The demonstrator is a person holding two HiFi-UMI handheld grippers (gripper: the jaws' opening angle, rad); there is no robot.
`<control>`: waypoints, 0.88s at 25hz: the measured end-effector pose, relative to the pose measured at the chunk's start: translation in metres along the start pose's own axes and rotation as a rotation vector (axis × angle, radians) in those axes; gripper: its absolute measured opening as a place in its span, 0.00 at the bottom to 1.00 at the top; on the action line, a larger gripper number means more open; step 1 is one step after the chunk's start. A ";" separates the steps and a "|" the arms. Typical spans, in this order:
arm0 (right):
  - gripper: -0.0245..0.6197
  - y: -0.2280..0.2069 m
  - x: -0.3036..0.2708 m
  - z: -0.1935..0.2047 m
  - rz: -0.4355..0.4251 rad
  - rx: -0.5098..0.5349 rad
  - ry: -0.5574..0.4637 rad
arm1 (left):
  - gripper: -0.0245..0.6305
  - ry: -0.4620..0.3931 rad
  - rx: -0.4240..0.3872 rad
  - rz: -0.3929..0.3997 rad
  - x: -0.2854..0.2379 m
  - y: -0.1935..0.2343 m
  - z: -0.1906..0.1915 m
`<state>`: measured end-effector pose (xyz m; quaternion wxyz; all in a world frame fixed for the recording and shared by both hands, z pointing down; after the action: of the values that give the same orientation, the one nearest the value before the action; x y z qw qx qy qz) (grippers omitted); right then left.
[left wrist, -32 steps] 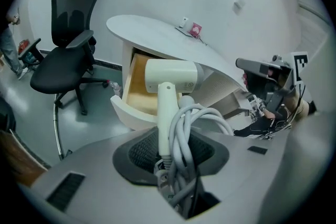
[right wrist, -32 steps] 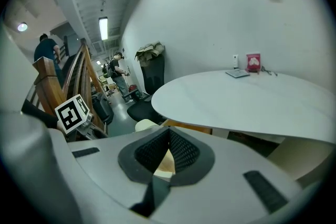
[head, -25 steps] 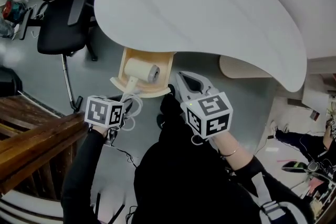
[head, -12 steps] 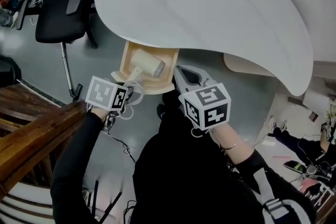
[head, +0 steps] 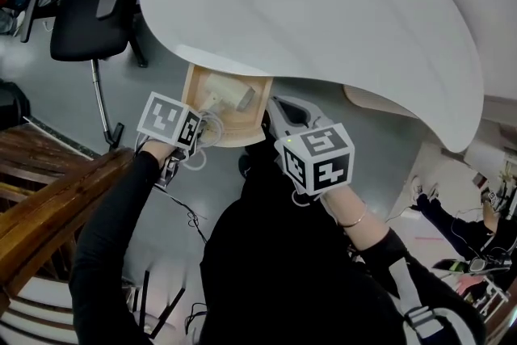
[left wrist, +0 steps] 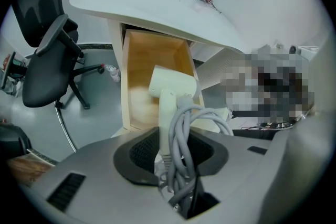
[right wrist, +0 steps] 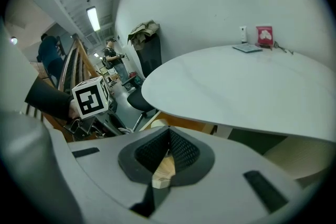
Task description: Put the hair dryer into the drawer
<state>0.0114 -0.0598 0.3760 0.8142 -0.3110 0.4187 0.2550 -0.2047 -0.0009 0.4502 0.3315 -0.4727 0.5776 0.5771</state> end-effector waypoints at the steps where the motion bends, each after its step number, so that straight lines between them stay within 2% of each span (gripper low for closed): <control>1: 0.04 -0.002 -0.001 0.001 0.002 -0.003 0.005 | 0.26 0.007 0.000 -0.006 -0.002 0.001 -0.003; 11: 0.04 -0.015 -0.010 0.004 0.002 -0.014 0.043 | 0.26 0.054 0.056 -0.003 -0.019 0.009 -0.029; 22: 0.04 -0.014 -0.018 0.013 -0.011 -0.020 0.074 | 0.26 0.036 0.109 -0.016 -0.031 0.015 -0.057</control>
<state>0.0178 -0.0627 0.4012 0.7964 -0.3306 0.4443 0.2428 -0.1986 -0.0530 0.4910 0.3511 -0.4690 0.6102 0.5333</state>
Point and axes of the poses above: the fingertips, and each gripper's own axes: x backward along the fingers, y to its left, z out of its underside, the point moved 8 cm from there along x, backward along the fingers, and after that the axes turned 14 degrees about y, right-handed, at the moved point
